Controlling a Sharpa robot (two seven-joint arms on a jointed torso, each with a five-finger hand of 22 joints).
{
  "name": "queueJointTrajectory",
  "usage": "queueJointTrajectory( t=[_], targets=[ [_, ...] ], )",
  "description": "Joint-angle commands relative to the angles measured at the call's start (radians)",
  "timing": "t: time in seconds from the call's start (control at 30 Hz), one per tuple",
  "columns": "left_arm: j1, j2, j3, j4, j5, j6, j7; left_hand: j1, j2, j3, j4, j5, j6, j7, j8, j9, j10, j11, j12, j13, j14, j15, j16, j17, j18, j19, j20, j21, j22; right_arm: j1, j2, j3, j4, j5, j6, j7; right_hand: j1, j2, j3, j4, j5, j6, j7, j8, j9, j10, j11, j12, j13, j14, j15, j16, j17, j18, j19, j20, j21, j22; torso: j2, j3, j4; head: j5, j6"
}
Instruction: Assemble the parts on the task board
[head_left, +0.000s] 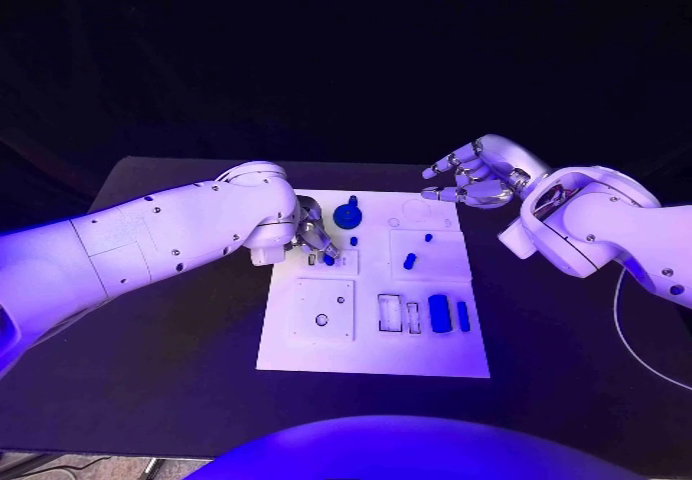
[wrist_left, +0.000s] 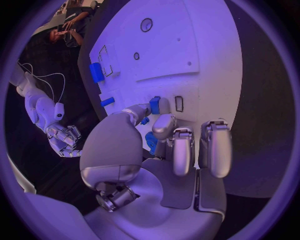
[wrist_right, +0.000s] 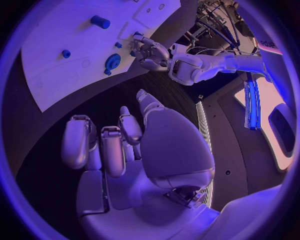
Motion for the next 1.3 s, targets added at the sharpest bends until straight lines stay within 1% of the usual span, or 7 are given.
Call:
queueJointTrajectory(
  t=[0.03, 0.67, 0.7, 0.77, 0.87, 0.93, 1.3],
  targets=[
    [-0.005, 0.01, -0.004, -0.012, 0.003, 0.057, -0.073, -0.014, 0.001, 0.041, -0.056, -0.003, 0.009, -0.005, -0.007, -0.002, 0.006, -0.003, 0.004, 0.002, 0.105, -0.008, 0.003, 0.263, -0.017, 0.072, -0.006, 0.003, 0.181, -0.001, 0.0, 0.0, 0.003, -0.001, 0.013, 0.007, -0.003, 0.006, -0.003, 0.003, 0.005, 0.007, 0.0, 0.005, 0.001, 0.002, -0.002, 0.0, -0.001, 0.075, -0.003, -0.006, 0.136, 0.017, -0.003, -0.004, -0.004, -0.002, 0.001, -0.0003, -0.0004, -0.001, 0.001],
    [-0.005, 0.028, -0.006, -0.053, 0.002, 0.074, -0.078, -0.086, 0.019, -0.101, 0.0, -0.013, 0.035, -0.012, -0.019, -0.017, 0.005, -0.009, -0.008, -0.006, 0.105, -0.014, 0.003, 0.263, -0.022, 0.08, -0.012, 0.017, 0.2, -0.001, -0.003, 0.0, 0.008, -0.001, 0.014, 0.007, -0.007, 0.005, -0.007, 0.007, 0.006, 0.007, 0.0, 0.004, 0.001, 0.002, -0.002, -0.001, -0.001, 0.075, -0.003, -0.007, 0.135, 0.017, -0.004, -0.005, -0.006, -0.004, 0.001, -0.002, 0.0011, -0.007, 0.004],
    [-0.005, 0.028, -0.006, -0.053, 0.001, 0.073, -0.078, -0.093, 0.017, -0.118, 0.006, -0.033, 0.037, -0.012, -0.019, -0.019, 0.006, -0.009, -0.008, -0.006, 0.105, -0.014, 0.003, 0.263, -0.022, 0.08, -0.012, 0.017, 0.2, -0.001, -0.003, 0.0, 0.008, -0.001, 0.014, 0.007, -0.008, 0.005, -0.008, 0.007, 0.006, 0.007, 0.0, 0.004, 0.001, 0.002, -0.002, -0.001, -0.001, 0.075, -0.003, -0.007, 0.135, 0.017, -0.004, -0.005, -0.006, -0.004, 0.001, -0.0022, 0.0012, -0.008, 0.003],
    [-0.005, 0.026, -0.006, -0.053, 0.002, 0.071, -0.078, -0.104, 0.016, -0.158, 0.019, -0.131, 0.042, -0.013, -0.02, -0.023, 0.007, -0.008, -0.008, -0.005, 0.105, -0.014, 0.003, 0.263, -0.022, 0.08, -0.012, 0.017, 0.2, -0.001, -0.003, 0.0, 0.008, -0.001, 0.014, 0.008, -0.01, 0.004, -0.009, 0.009, 0.006, 0.007, 0.0, 0.004, 0.001, 0.002, -0.002, -0.001, -0.002, 0.075, -0.003, -0.007, 0.135, 0.017, -0.004, -0.005, -0.006, -0.005, 0.001, -0.0022, 0.0012, -0.008, 0.003],
    [-0.005, 0.024, -0.006, -0.053, 0.0, 0.067, -0.078, -0.11, 0.018, -0.203, 0.037, -0.244, 0.046, -0.012, -0.022, -0.03, 0.007, -0.008, -0.009, -0.005, 0.105, -0.014, 0.003, 0.263, -0.022, 0.081, -0.013, 0.017, 0.202, -0.001, -0.003, 0.0, 0.008, -0.001, 0.013, 0.008, -0.011, 0.004, -0.011, 0.01, 0.007, 0.007, 0.0, 0.004, 0.001, 0.002, -0.002, -0.001, -0.002, 0.075, -0.003, -0.007, 0.134, 0.017, -0.004, -0.005, -0.007, -0.005, 0.001, -0.0021, 0.0005, -0.008, 0.001],
    [-0.005, 0.02, -0.005, -0.051, -0.003, 0.063, -0.078, -0.11, 0.021, -0.229, 0.047, -0.293, 0.047, -0.012, -0.023, -0.033, 0.007, -0.007, -0.008, -0.005, 0.105, -0.014, 0.003, 0.263, -0.022, 0.081, -0.013, 0.019, 0.203, -0.001, -0.004, 0.0, 0.008, -0.001, 0.014, 0.008, -0.012, 0.004, -0.011, 0.011, 0.007, 0.007, 0.0, 0.004, 0.001, 0.002, -0.002, -0.001, -0.002, 0.075, -0.003, -0.007, 0.135, 0.017, -0.004, -0.005, -0.007, -0.005, 0.001, -0.0023, 0.0005, -0.009, 0.001],
    [-0.005, -0.005, -0.002, -0.032, -0.011, 0.047, -0.076, -0.107, 0.028, -0.29, 0.074, -0.315, 0.053, -0.014, -0.02, -0.039, 0.011, -0.009, -0.004, -0.001, 0.105, -0.015, 0.003, 0.263, -0.024, 0.084, -0.013, 0.025, 0.211, -0.001, -0.004, 0.0, 0.008, -0.003, 0.01, 0.015, -0.014, 0.005, -0.013, 0.013, 0.008, 0.007, 0.0, 0.003, 0.001, 0.004, -0.002, 0.002, 0.001, 0.076, -0.003, -0.006, 0.137, 0.017, -0.003, -0.005, -0.006, -0.004, 0.001, -0.0023, 0.0005, -0.011, -0.002]
  ],
)
